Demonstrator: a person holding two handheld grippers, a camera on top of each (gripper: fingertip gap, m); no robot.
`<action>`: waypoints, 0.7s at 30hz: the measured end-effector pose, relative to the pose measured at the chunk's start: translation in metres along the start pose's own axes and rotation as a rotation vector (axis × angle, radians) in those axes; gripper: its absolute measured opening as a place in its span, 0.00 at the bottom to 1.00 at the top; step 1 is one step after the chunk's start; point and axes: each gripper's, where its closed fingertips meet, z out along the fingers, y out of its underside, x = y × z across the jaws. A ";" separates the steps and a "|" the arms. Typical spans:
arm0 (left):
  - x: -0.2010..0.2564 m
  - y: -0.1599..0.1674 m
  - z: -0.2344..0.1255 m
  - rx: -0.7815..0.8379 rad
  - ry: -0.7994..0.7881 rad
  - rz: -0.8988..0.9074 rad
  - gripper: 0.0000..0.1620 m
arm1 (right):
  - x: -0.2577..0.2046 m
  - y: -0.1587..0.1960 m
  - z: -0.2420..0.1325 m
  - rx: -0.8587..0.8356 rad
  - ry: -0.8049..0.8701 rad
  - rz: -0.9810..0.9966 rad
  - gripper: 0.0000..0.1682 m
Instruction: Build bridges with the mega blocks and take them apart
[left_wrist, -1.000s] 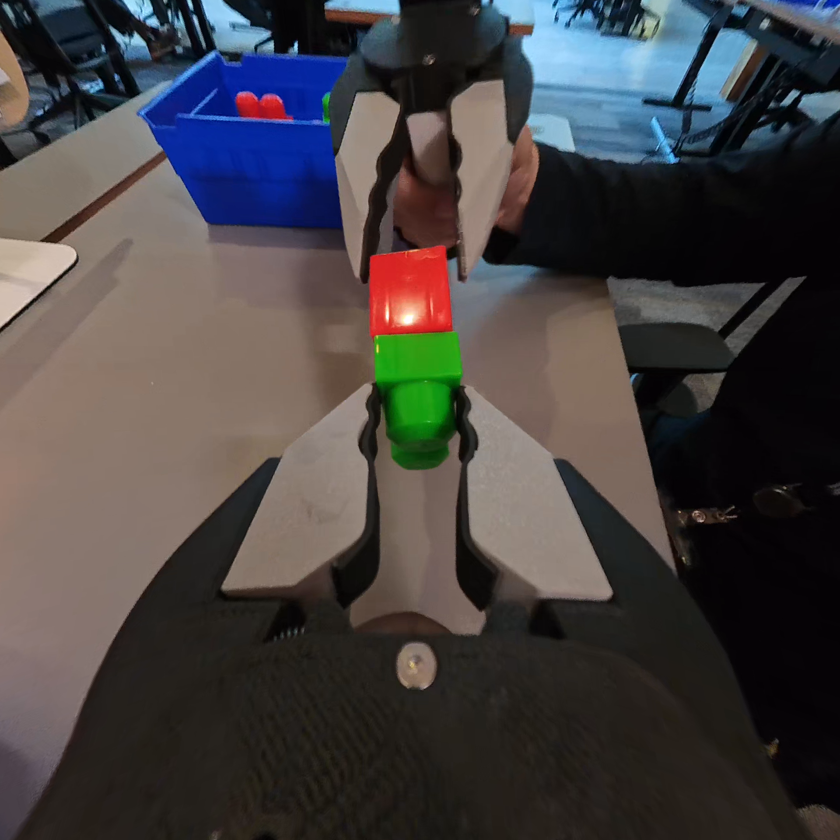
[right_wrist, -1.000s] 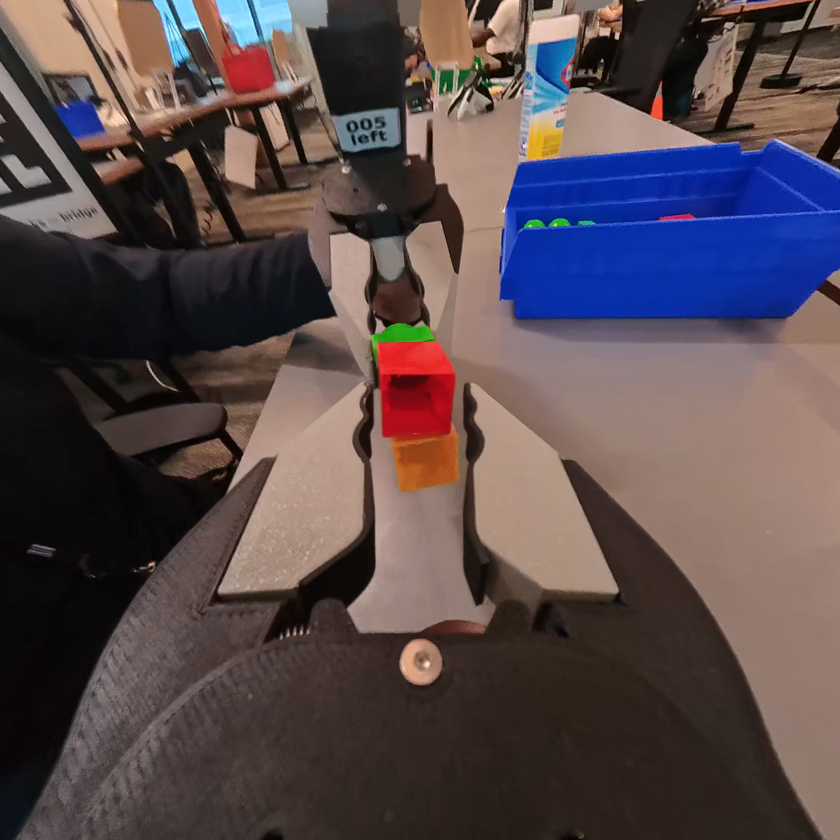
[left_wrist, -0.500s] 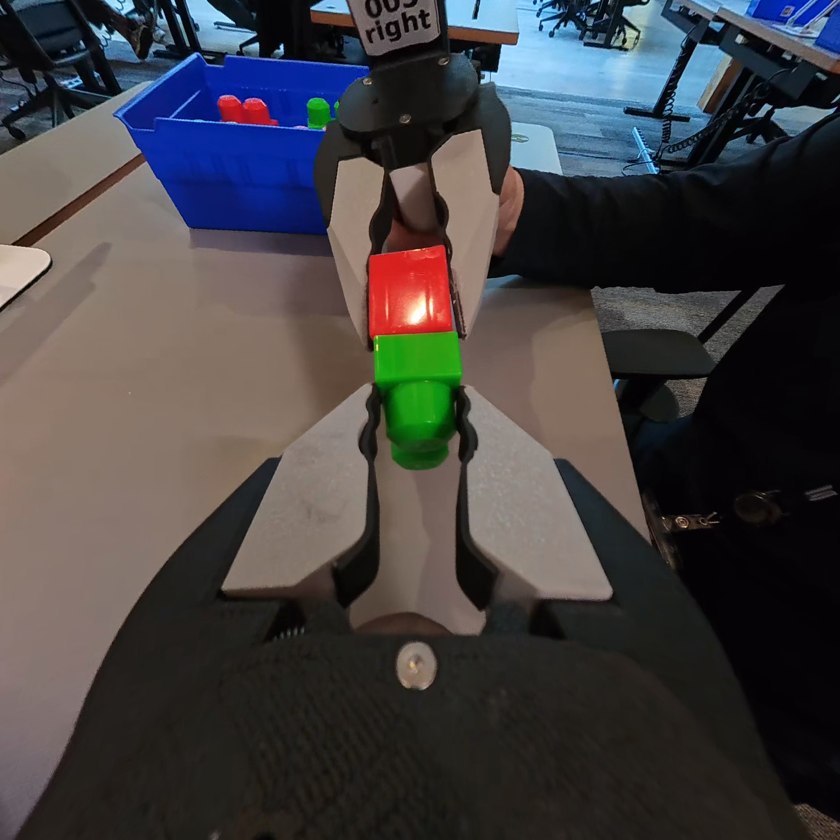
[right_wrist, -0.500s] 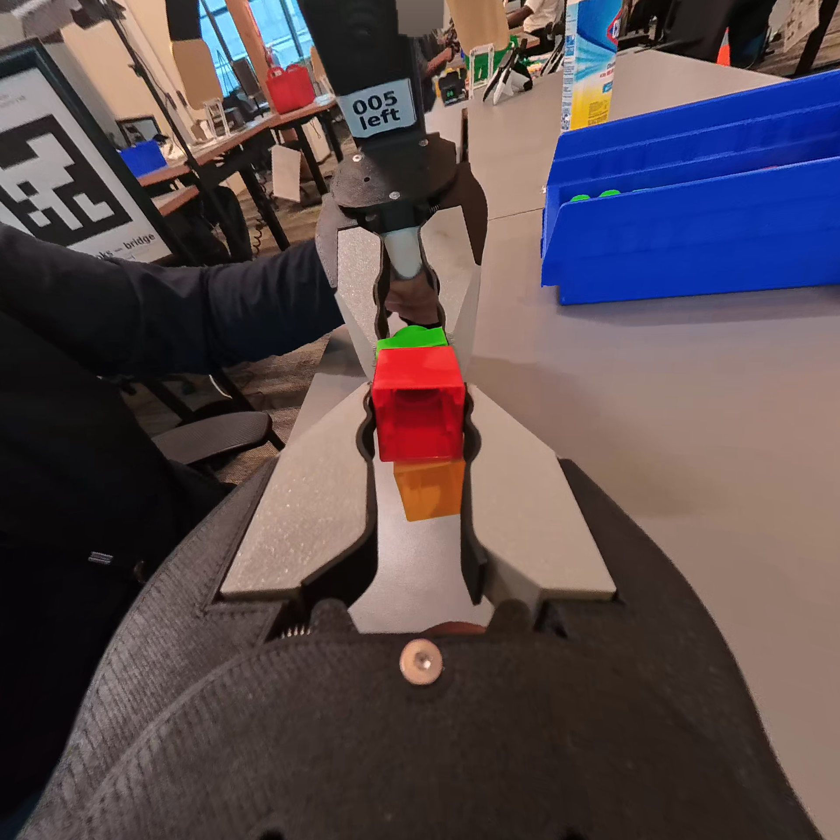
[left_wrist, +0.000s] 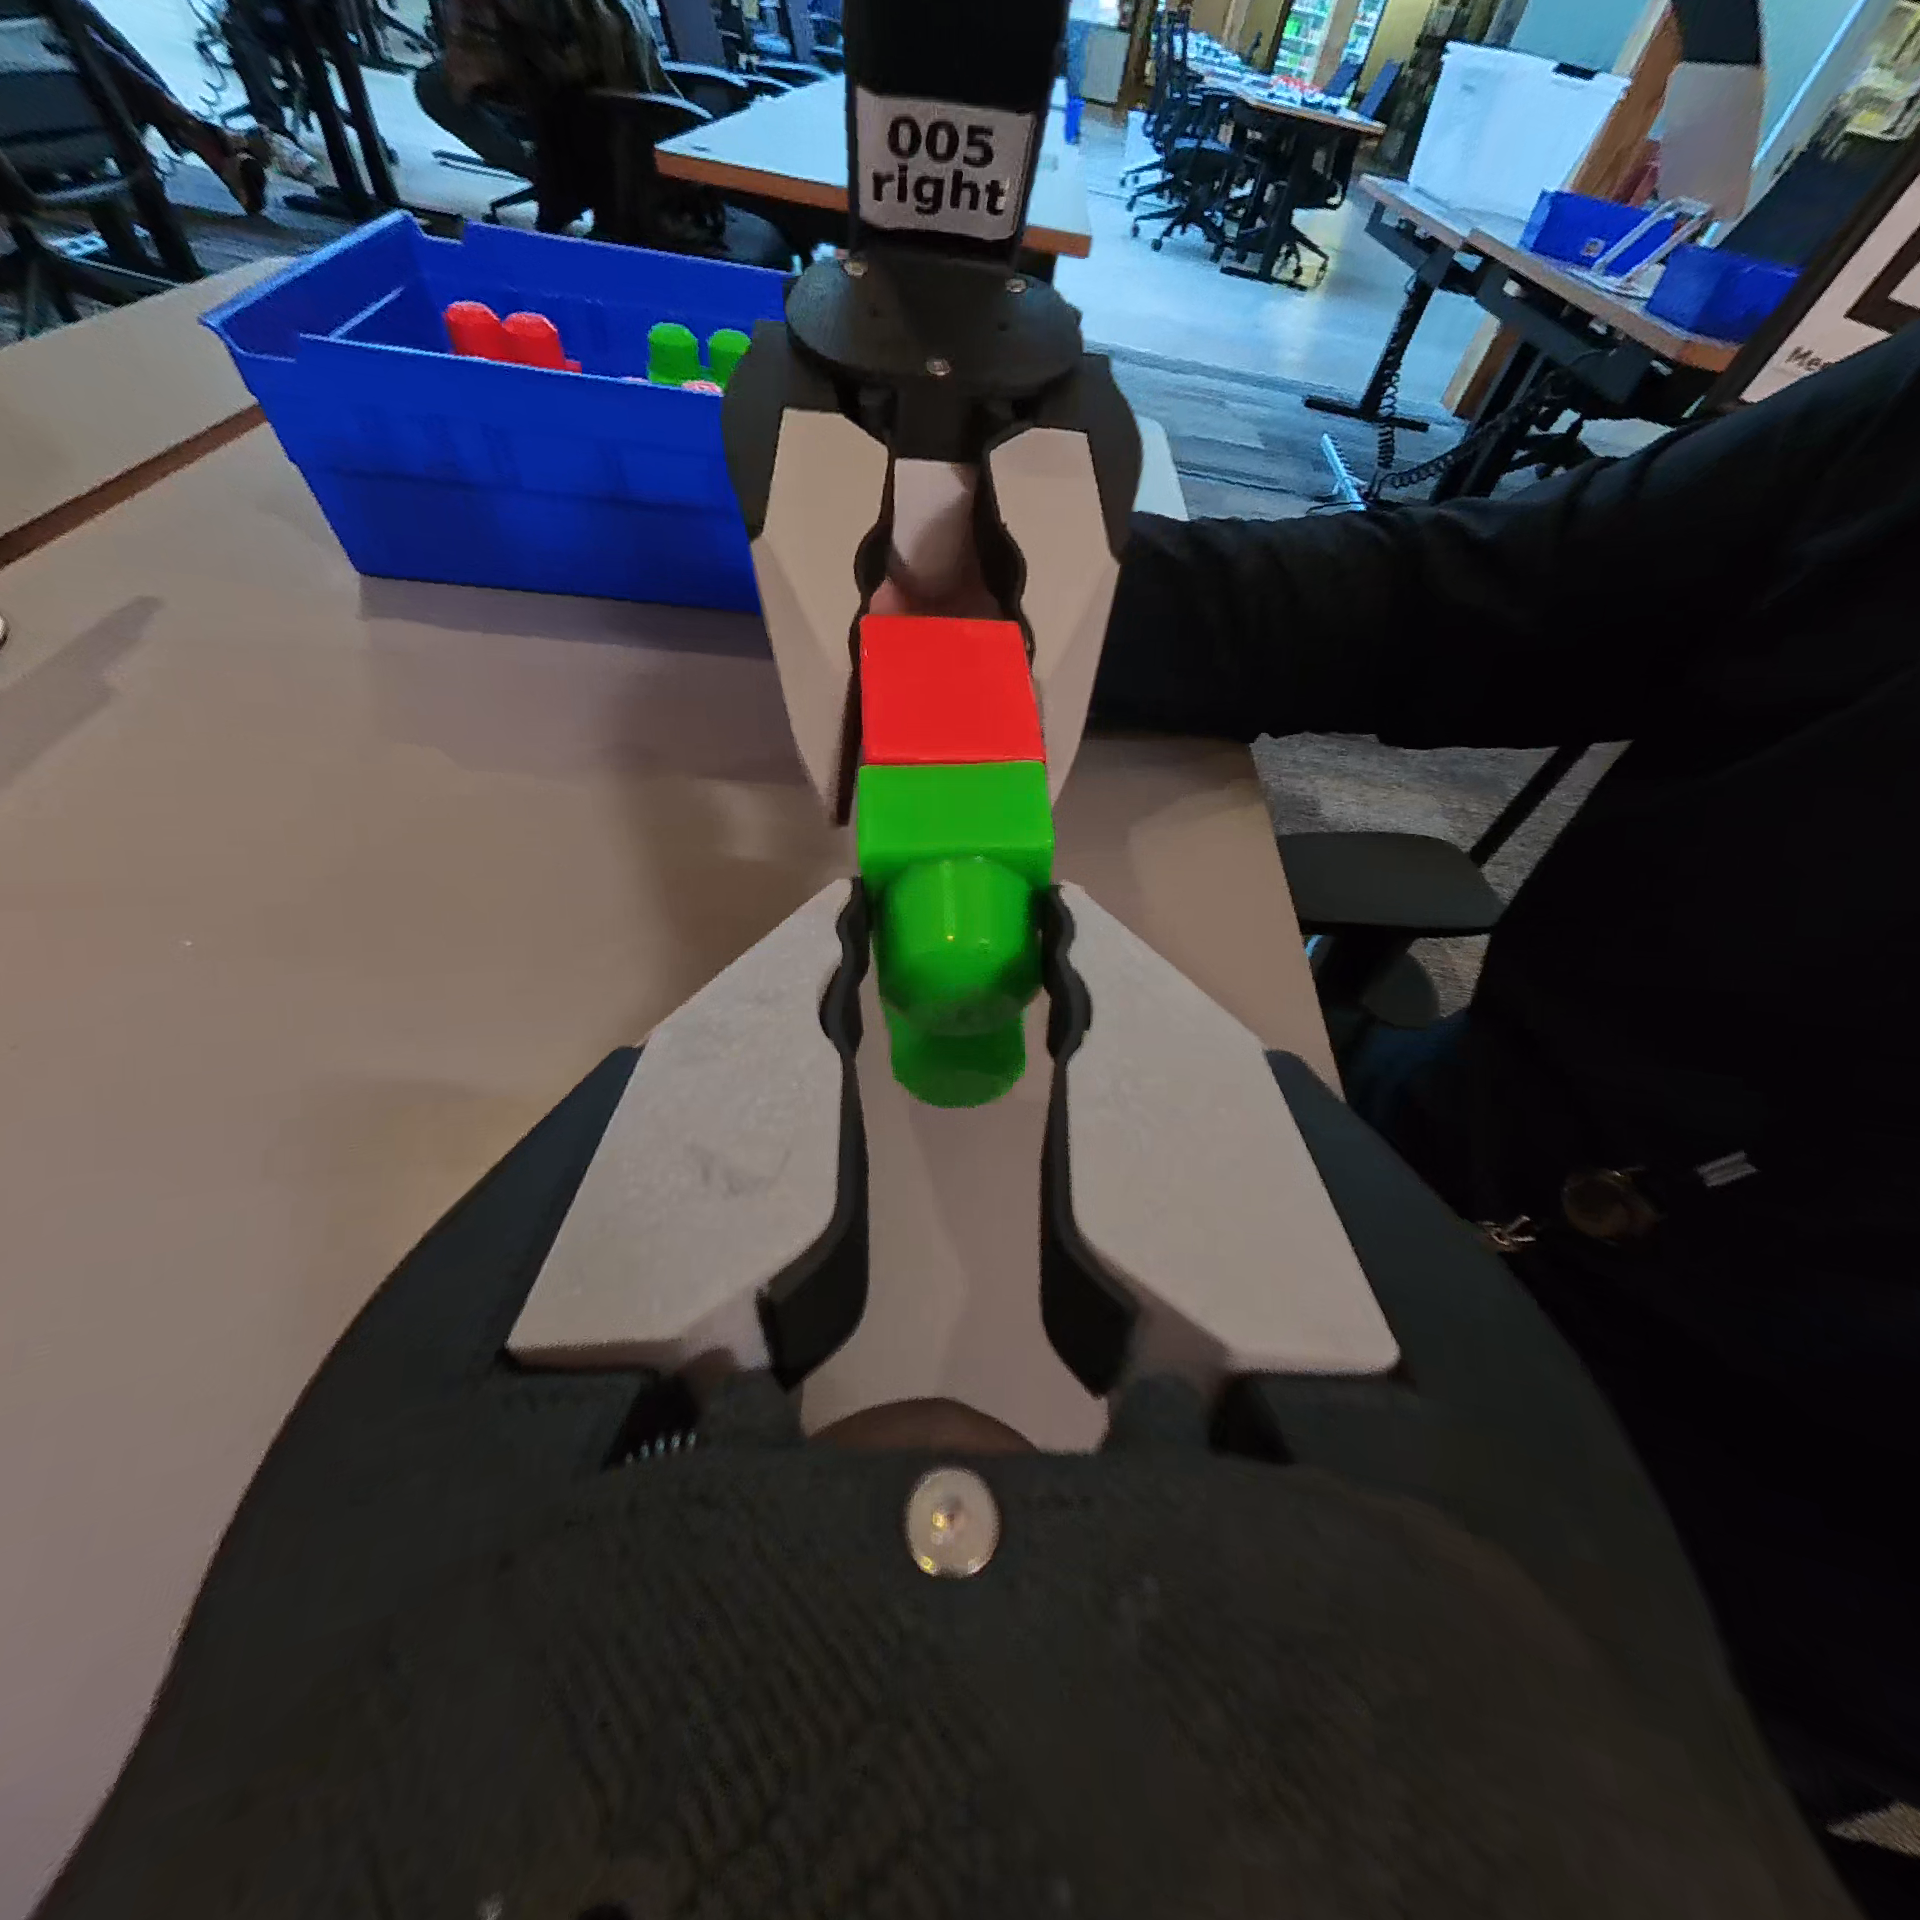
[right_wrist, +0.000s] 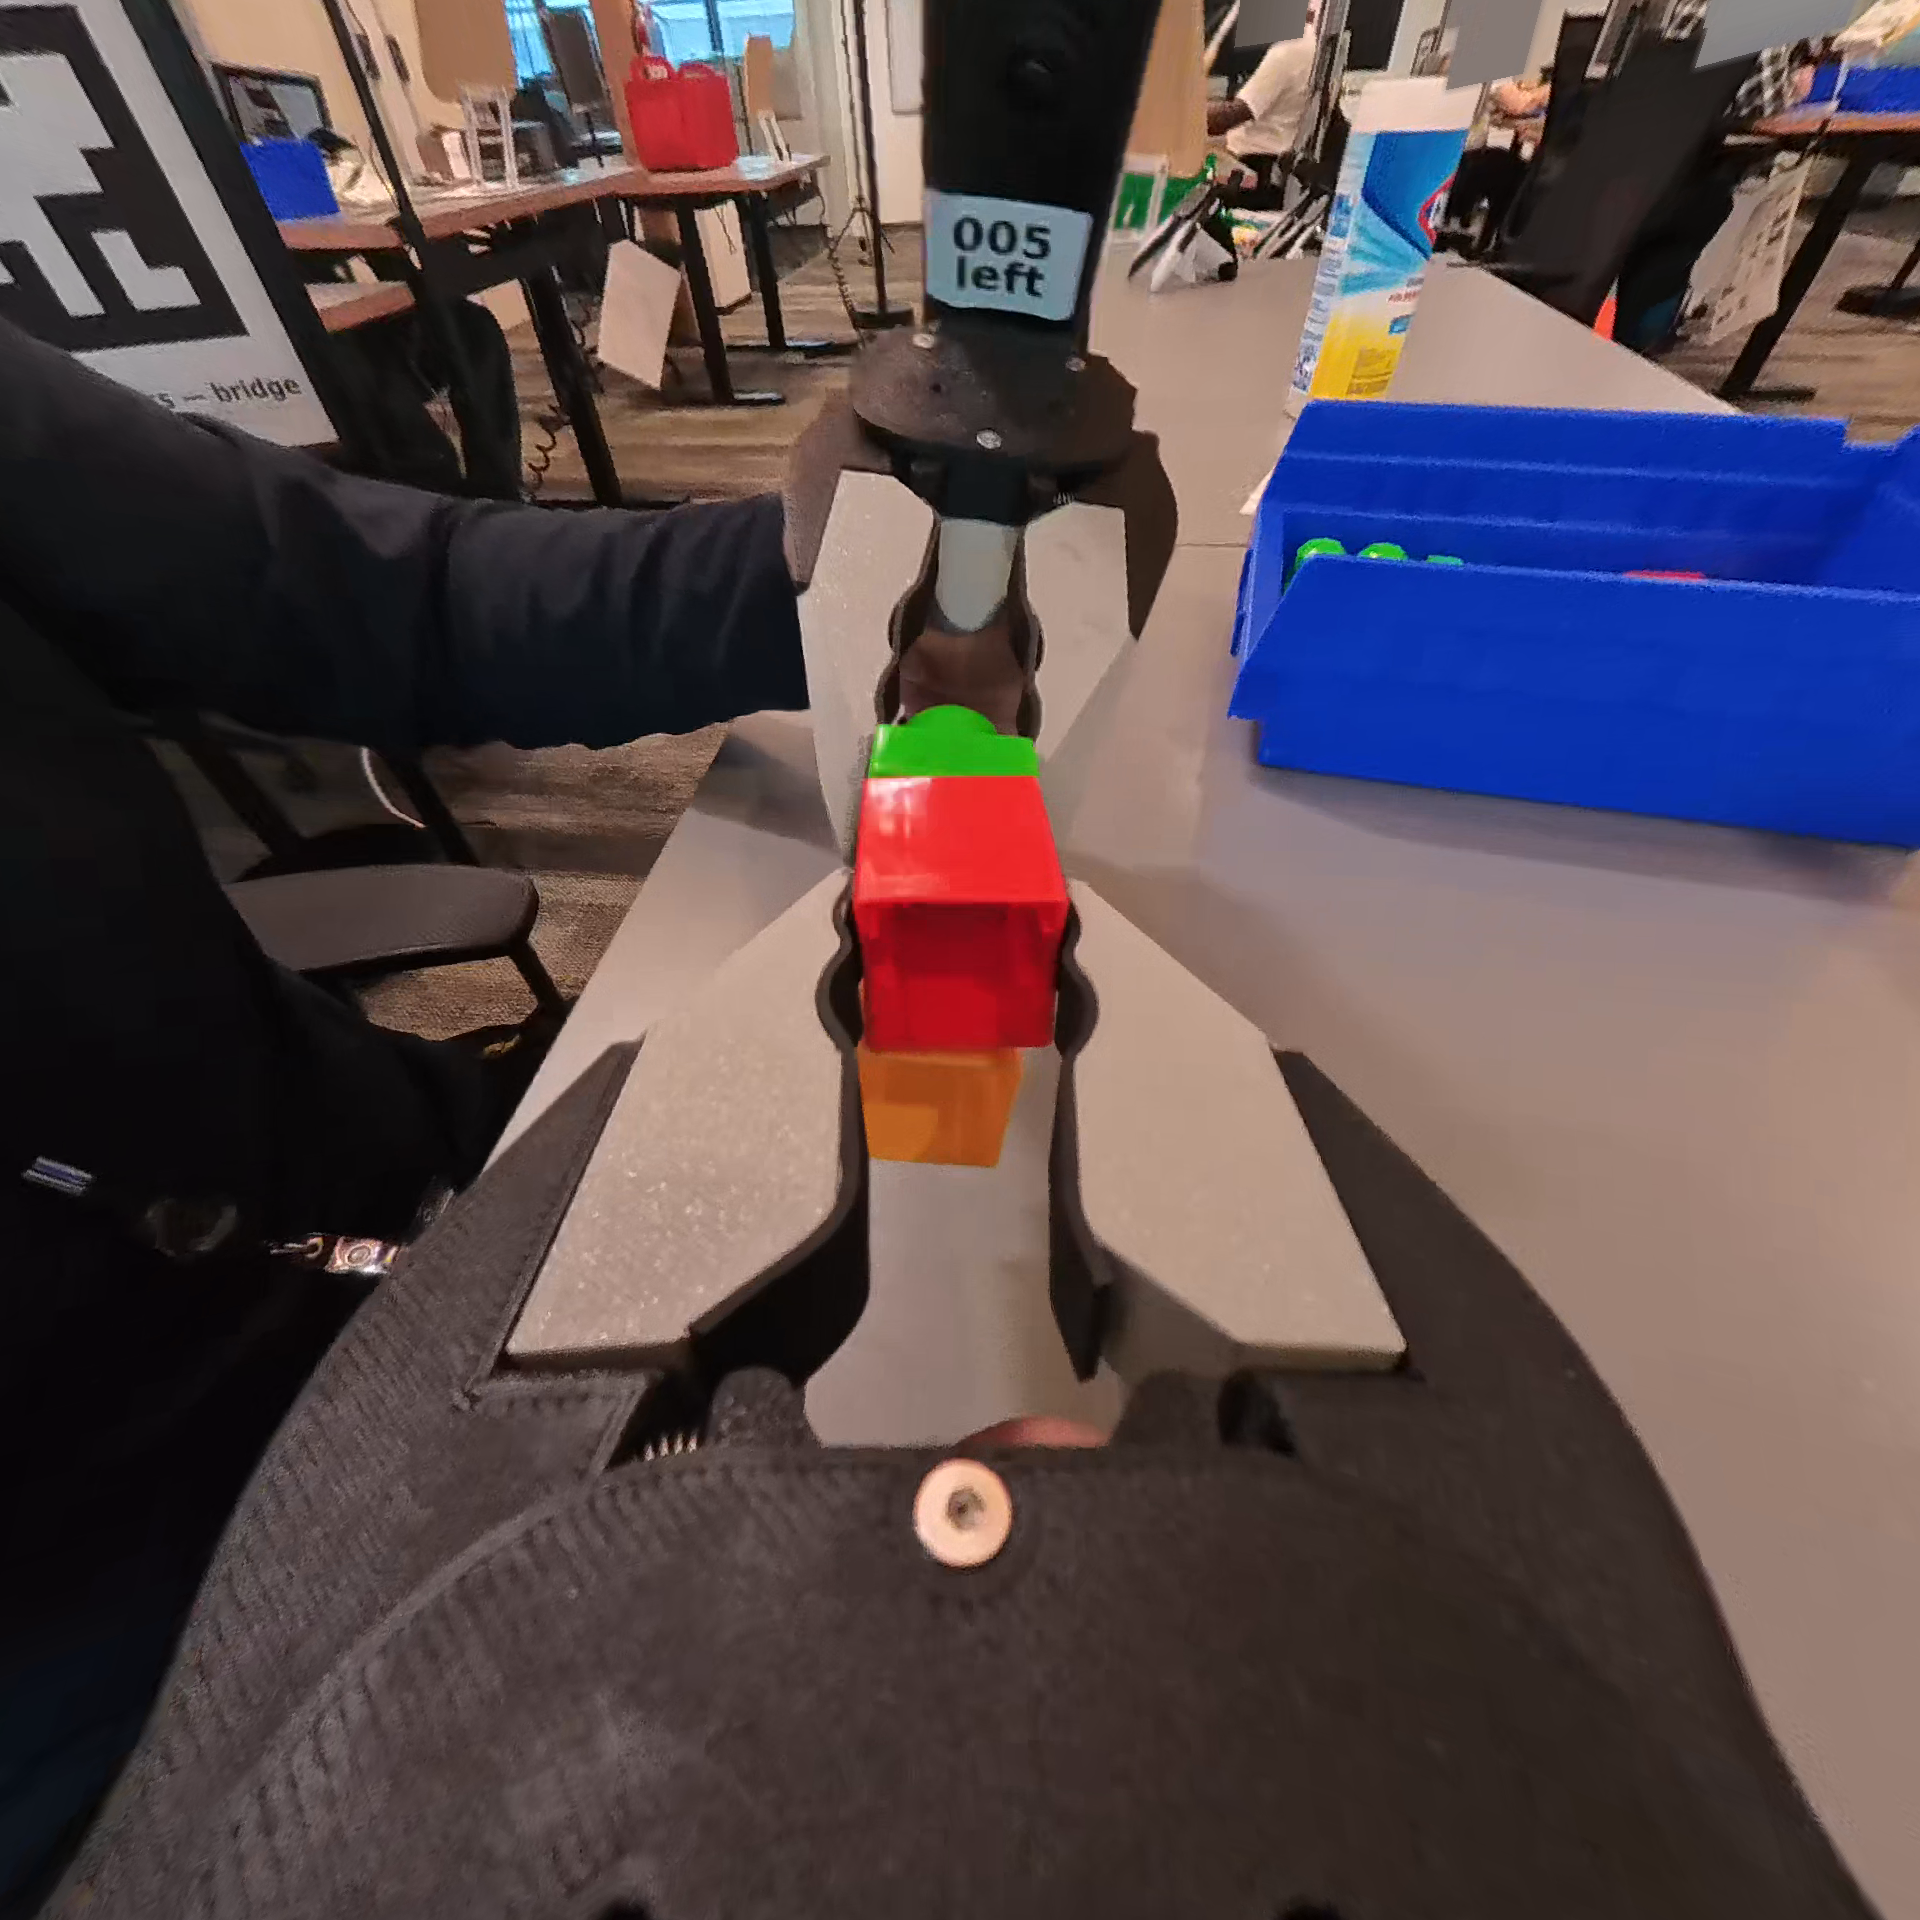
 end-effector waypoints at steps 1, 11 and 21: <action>-0.002 0.000 0.000 -0.006 -0.022 0.005 0.19 | 0.001 0.001 0.001 -0.001 0.005 0.017 0.19; -0.004 -0.007 -0.006 0.005 -0.108 0.031 0.19 | 0.004 -0.008 0.003 0.118 -0.048 0.202 0.20; -0.006 -0.011 -0.004 -0.001 -0.097 0.033 0.19 | 0.007 -0.013 0.000 0.135 -0.056 0.171 0.20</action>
